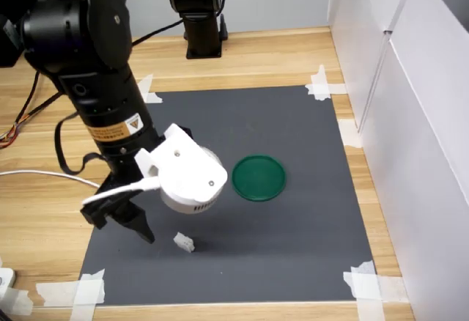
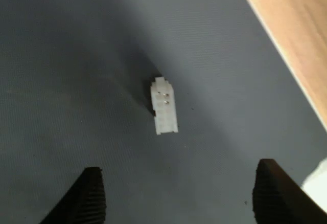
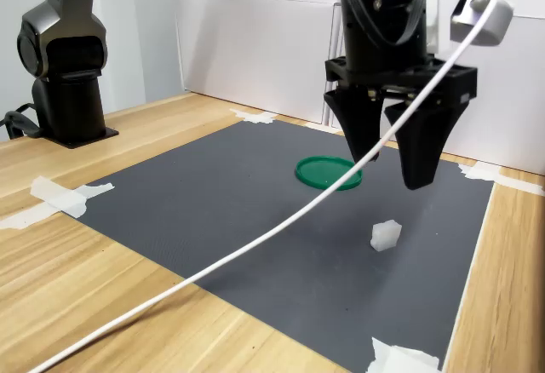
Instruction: Grasp a white terminal and put it in the green lid.
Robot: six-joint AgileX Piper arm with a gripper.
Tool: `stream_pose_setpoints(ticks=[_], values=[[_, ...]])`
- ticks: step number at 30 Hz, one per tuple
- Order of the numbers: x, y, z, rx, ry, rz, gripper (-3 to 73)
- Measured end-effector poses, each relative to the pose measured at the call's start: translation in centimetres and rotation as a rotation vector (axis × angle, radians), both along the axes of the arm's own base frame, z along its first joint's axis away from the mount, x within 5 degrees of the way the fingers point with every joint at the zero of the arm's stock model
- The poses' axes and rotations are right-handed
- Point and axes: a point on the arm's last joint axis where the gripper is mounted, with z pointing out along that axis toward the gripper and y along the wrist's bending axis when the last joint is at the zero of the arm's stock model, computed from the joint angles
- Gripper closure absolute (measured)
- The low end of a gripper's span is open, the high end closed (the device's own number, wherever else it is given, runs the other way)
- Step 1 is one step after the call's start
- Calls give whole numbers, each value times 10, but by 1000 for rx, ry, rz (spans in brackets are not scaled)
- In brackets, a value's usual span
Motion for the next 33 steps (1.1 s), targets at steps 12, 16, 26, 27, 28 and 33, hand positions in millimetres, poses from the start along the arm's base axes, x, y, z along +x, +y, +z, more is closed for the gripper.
stream_pose_setpoints(ticks=[12, 16, 26, 27, 28, 33], values=[[12, 20, -35, -50, 70, 31, -1], [14, 18, -39, -75, 71, 30, -1], [20, 18, -51, -77, 78, 24, 18], [21, 18, -52, -77, 78, 23, 25], [21, 18, -53, -77, 79, 23, 32], [21, 18, -54, -77, 82, 23, 66]])
